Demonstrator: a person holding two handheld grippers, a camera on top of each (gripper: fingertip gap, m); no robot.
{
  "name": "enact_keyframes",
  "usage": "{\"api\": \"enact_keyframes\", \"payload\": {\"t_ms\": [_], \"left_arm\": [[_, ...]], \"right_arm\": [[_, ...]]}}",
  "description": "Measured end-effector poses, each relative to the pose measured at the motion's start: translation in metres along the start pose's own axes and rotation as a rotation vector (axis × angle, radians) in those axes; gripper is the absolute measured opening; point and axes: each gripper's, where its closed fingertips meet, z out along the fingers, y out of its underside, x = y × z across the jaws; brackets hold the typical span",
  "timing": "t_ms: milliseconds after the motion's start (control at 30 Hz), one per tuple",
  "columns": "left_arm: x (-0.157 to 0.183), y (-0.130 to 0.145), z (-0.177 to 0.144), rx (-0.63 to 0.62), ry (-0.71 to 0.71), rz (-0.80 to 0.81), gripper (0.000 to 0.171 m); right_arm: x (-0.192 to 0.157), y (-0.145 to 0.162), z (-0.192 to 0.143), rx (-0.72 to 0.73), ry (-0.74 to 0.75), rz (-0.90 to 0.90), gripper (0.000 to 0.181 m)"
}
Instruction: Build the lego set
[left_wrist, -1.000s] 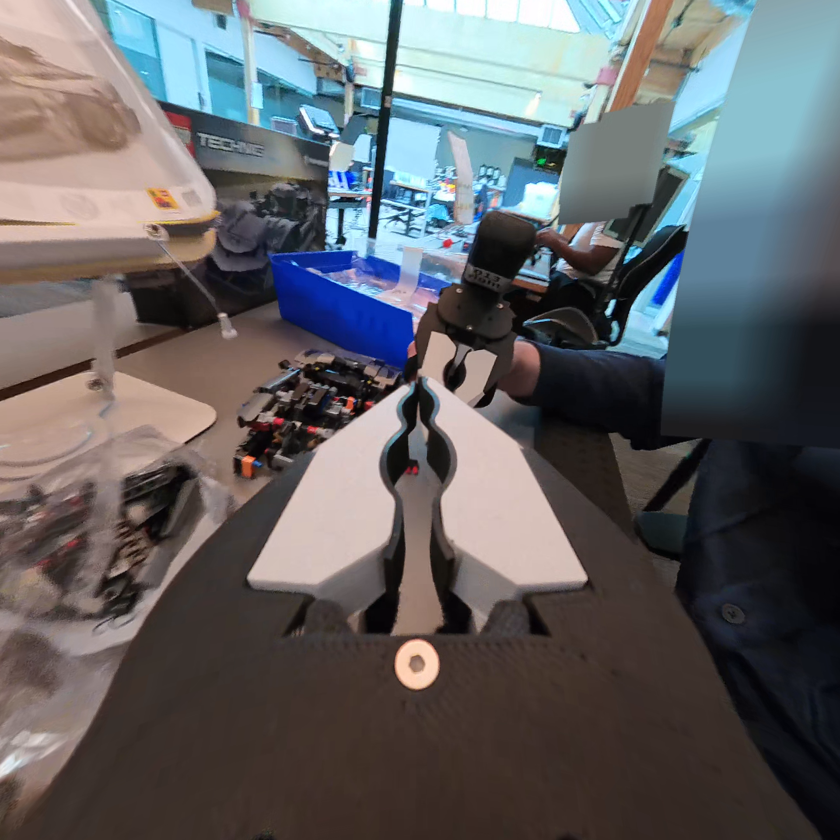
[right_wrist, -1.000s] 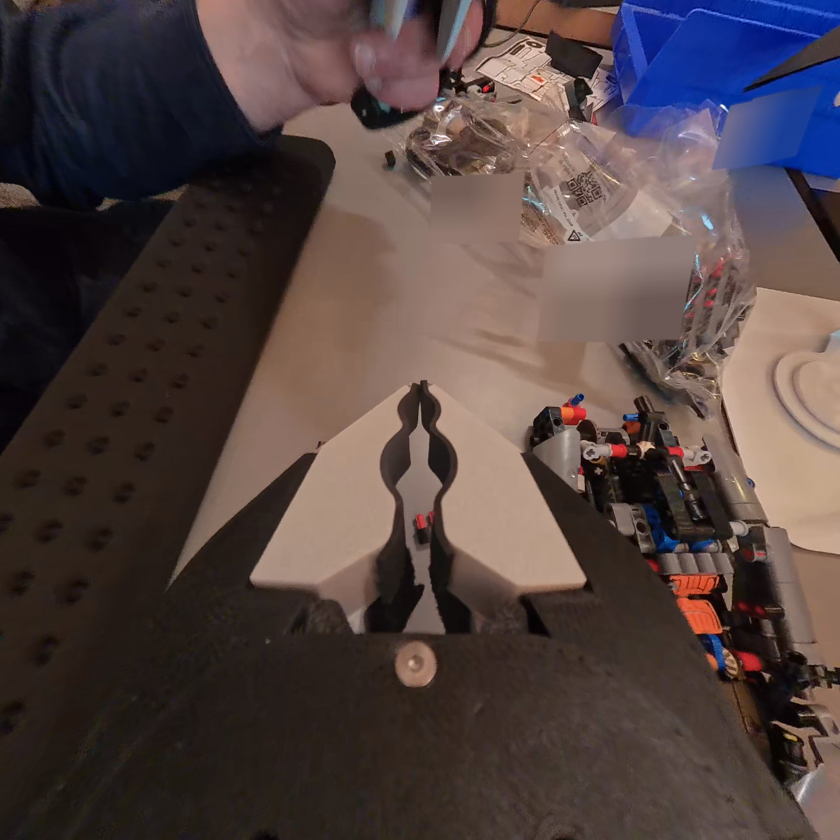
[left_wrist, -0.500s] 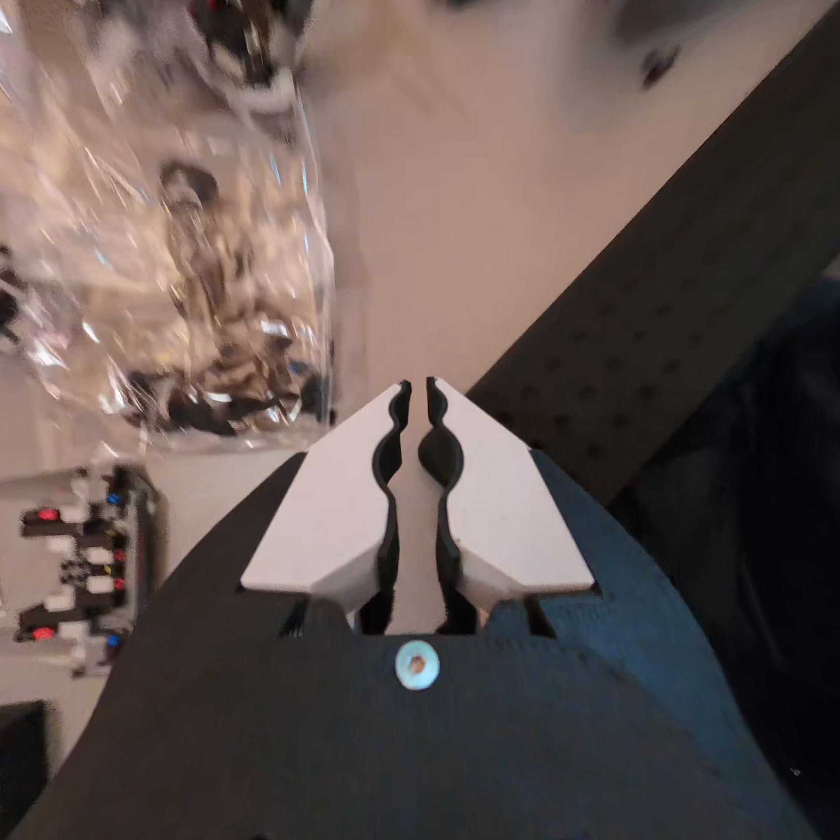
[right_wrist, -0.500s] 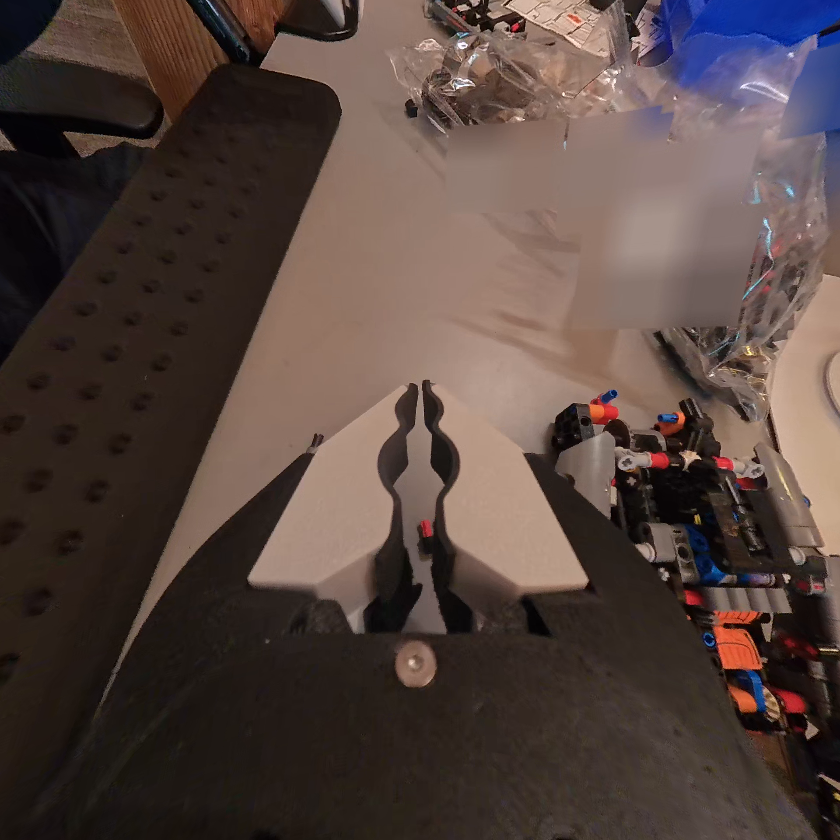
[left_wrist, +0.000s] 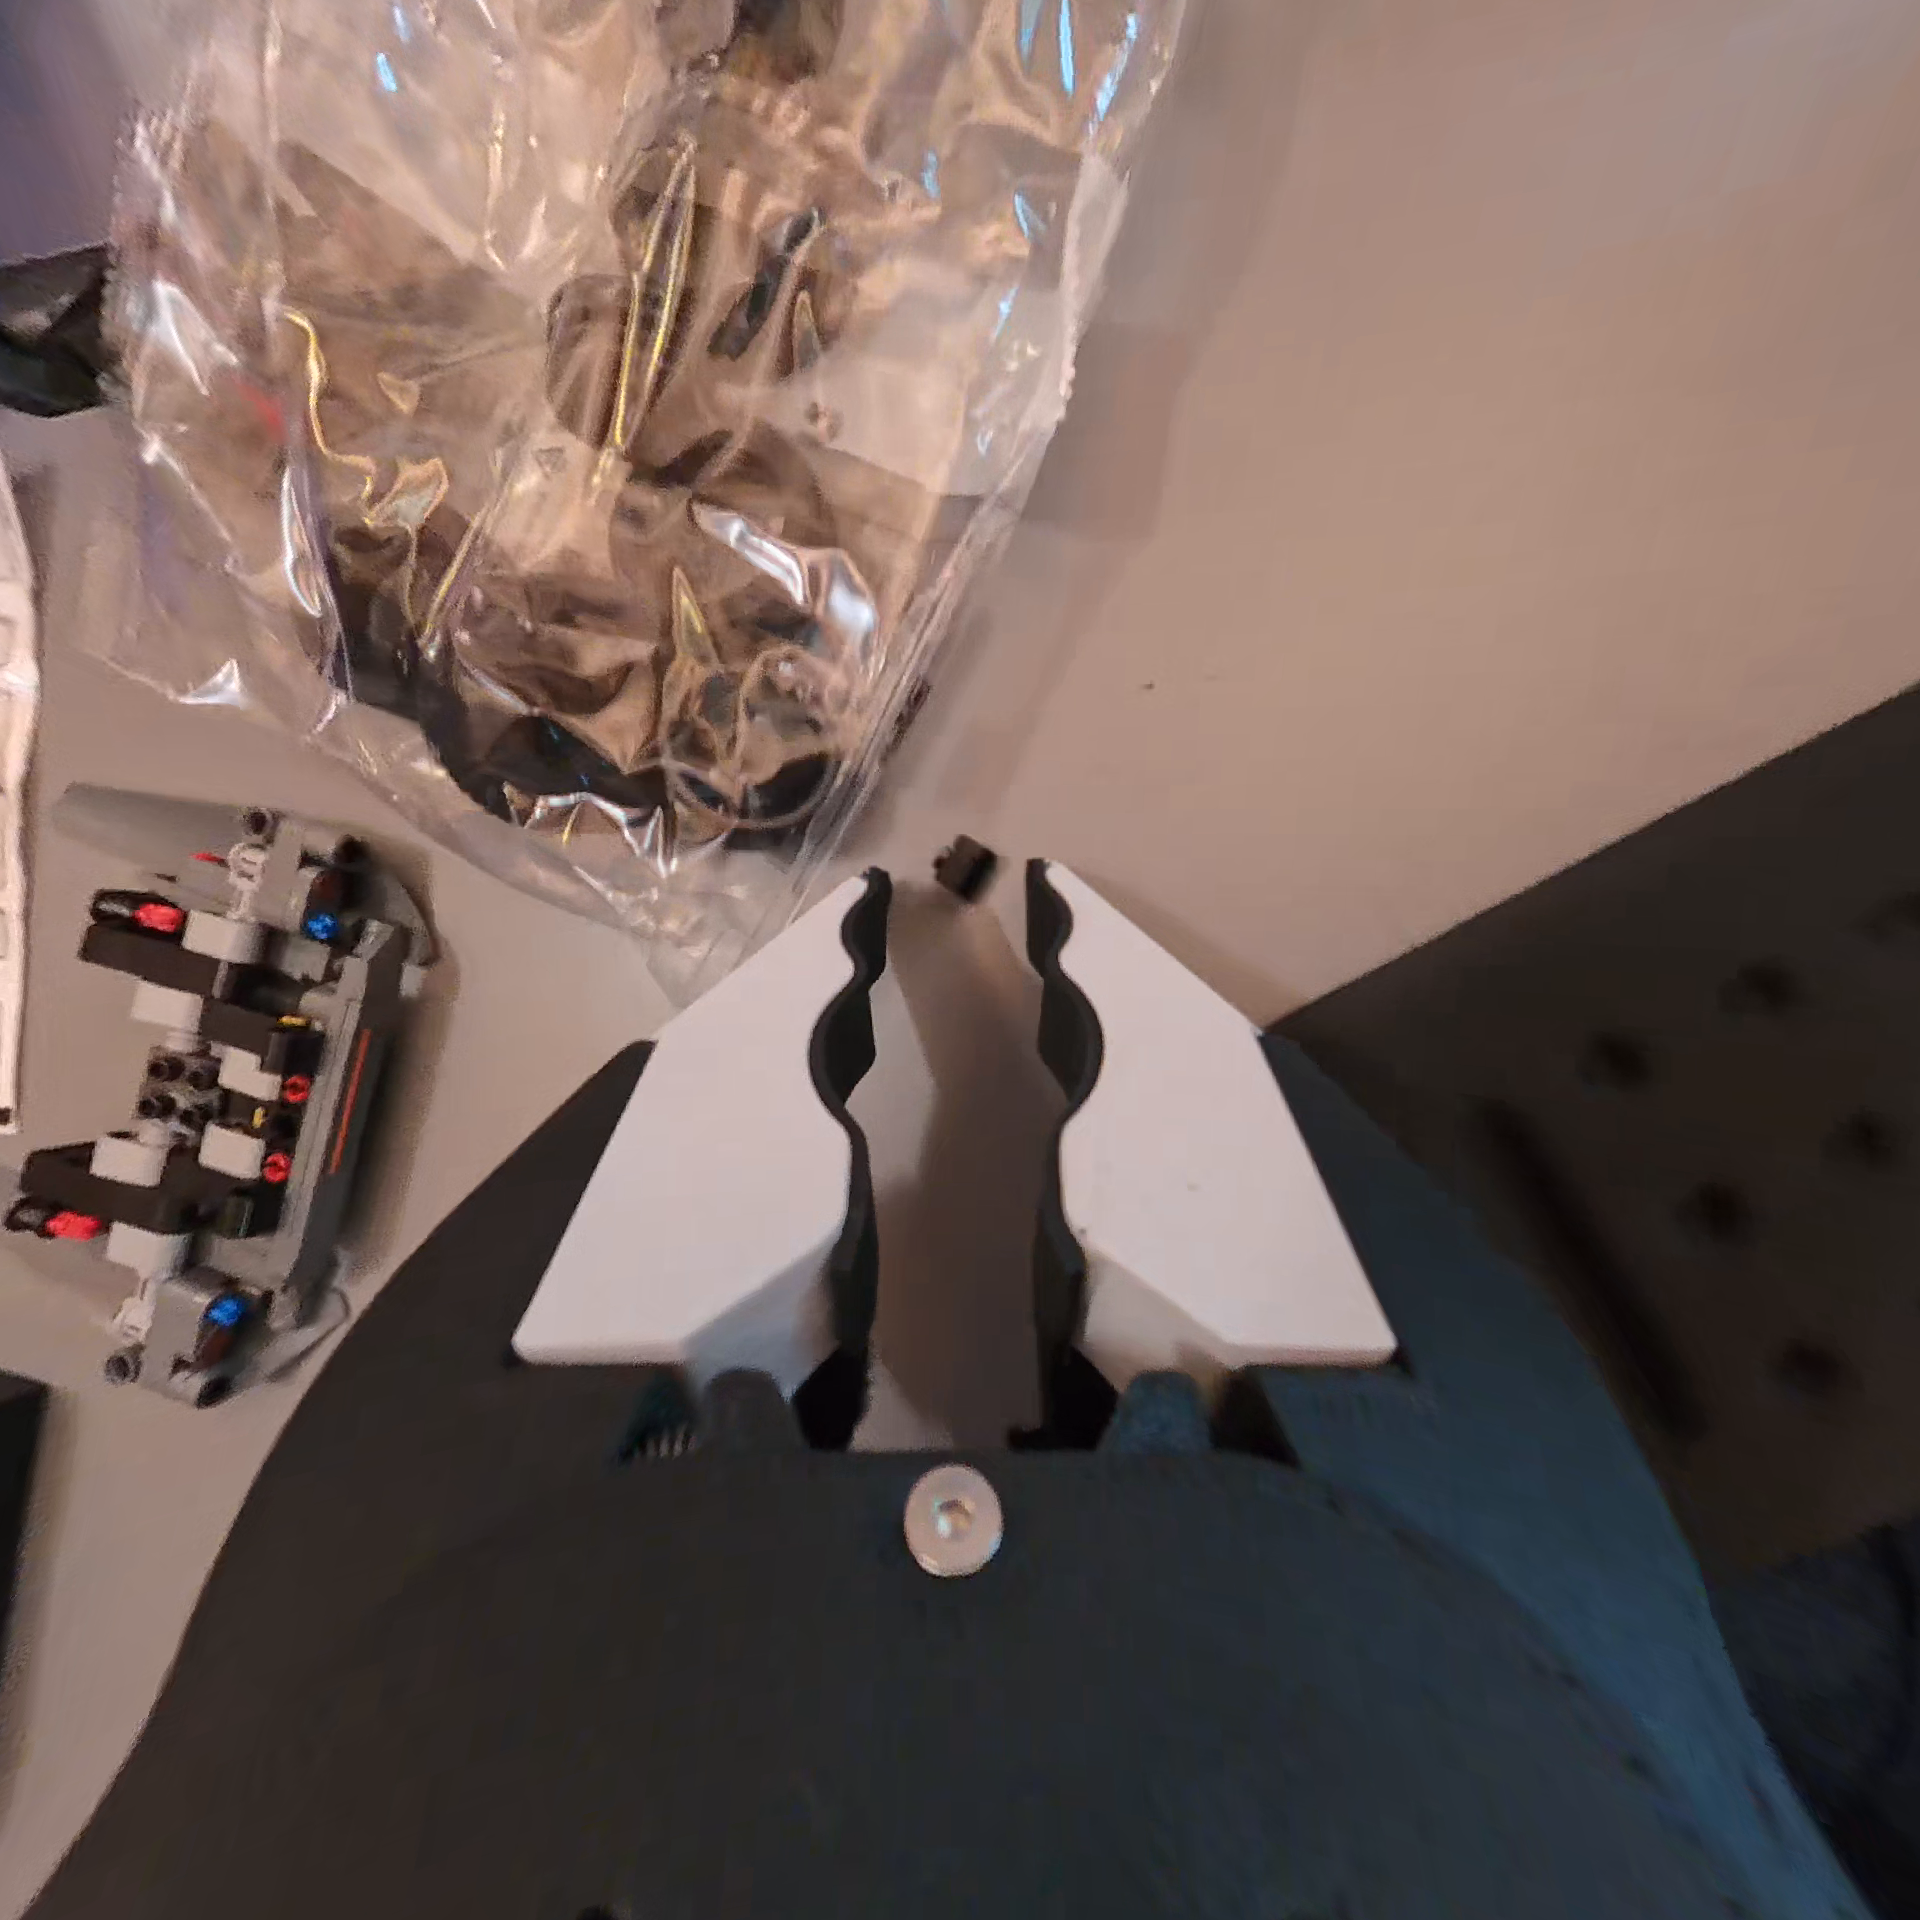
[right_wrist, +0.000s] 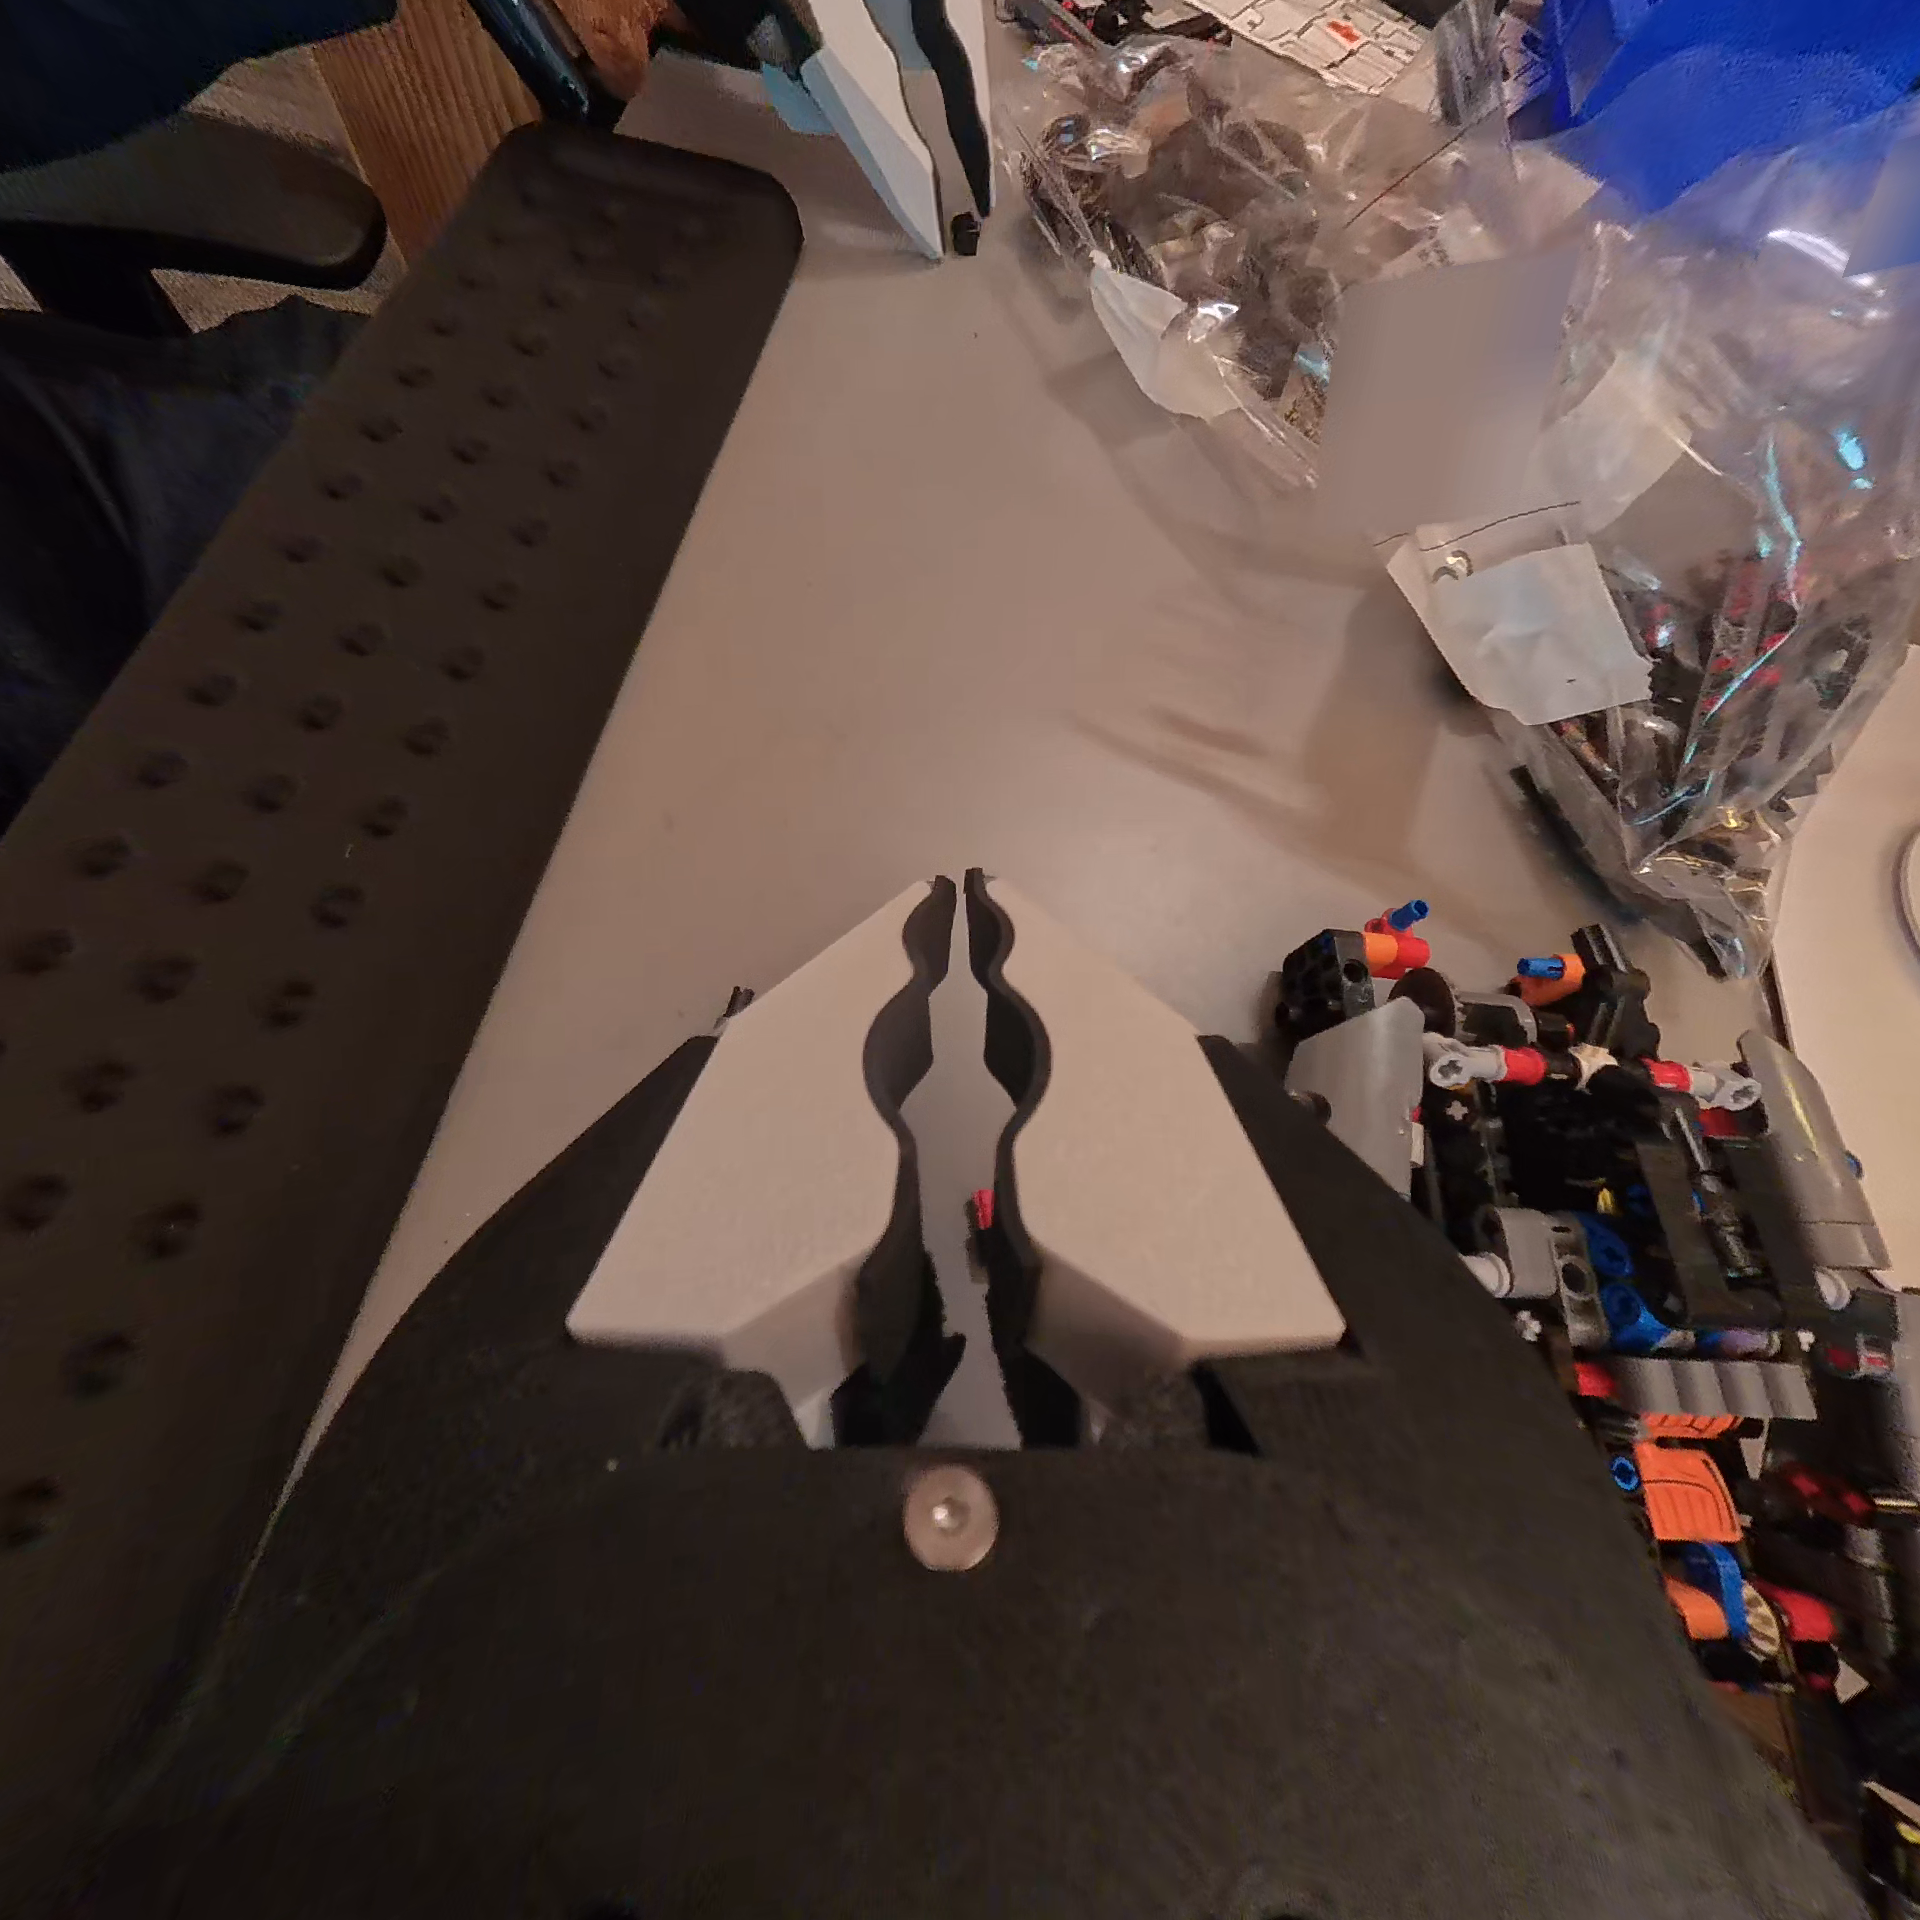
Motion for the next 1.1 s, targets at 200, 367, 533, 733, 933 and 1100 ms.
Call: {"api": "enact_keyframes", "payload": {"t_ms": [200, 367, 533, 733, 933, 1100], "left_arm": [[0.007, -0.004, 0.002, 0.025, 0.0, 0.105, 0.009], [0.039, -0.056, -0.016, 0.231, -0.088, 0.341, 0.009], [0.108, -0.13, -0.025, 0.408, -0.157, 0.614, 0.009], [0.177, -0.188, -0.02, 0.544, -0.264, 0.868, 0.009], [0.188, -0.204, -0.02, 0.587, -0.348, 0.942, 0.008], [0.19, -0.206, -0.016, 0.582, -0.37, 0.984, 0.008]], "right_arm": [[0.0, -0.002, -0.001, 0.007, 0.0, 0.0, 0.0], [-0.005, -0.029, -0.004, 0.144, -0.036, 0.072, 0.002], [-0.008, -0.072, -0.015, 0.379, -0.127, 0.291, 0.009], [-0.011, -0.071, -0.007, 0.4, -0.23, 0.444, 0.016], [0.002, -0.061, -0.009, 0.394, -0.208, 0.537, 0.018], [-0.001, -0.061, -0.008, 0.4, -0.249, 0.551, 0.008]]}}
